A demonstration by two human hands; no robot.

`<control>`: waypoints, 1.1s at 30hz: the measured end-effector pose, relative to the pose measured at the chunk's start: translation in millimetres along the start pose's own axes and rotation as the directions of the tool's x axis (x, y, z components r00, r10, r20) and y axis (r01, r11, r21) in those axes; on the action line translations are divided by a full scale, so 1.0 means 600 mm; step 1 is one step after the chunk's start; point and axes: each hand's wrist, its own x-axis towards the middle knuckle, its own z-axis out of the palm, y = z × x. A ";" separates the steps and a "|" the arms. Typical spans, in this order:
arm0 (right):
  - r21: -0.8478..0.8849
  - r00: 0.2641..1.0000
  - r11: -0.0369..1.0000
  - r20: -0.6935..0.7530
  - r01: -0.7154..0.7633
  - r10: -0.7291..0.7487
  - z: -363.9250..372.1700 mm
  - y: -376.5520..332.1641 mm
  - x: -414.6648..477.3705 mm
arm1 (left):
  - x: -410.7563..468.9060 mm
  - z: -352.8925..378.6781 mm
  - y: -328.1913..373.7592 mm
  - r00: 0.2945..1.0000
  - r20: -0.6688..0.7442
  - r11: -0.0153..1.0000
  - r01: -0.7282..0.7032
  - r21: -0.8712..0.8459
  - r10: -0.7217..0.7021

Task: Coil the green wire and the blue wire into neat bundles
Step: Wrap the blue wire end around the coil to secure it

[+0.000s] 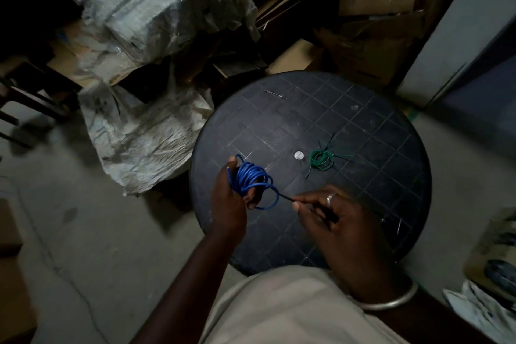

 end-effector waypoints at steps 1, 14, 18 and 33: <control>-0.026 1.000 0.999 -0.015 0.025 -0.026 -0.004 -0.003 -0.003 | -0.001 0.004 0.003 1.000 -0.013 1.000 -0.004 0.006 0.004; -0.272 0.968 0.942 -0.101 0.194 -0.228 0.009 -0.015 0.015 | 0.009 -0.010 -0.023 0.989 0.148 1.000 0.024 0.016 -0.026; -0.269 0.958 0.938 -0.122 0.220 -0.260 0.019 -0.013 0.021 | -0.001 -0.006 -0.019 0.994 0.105 0.998 0.027 -0.057 -0.021; -0.030 0.942 0.952 -0.135 0.305 -0.306 0.015 -0.020 0.026 | -0.003 0.004 0.012 0.963 0.205 0.922 0.235 -0.307 -0.177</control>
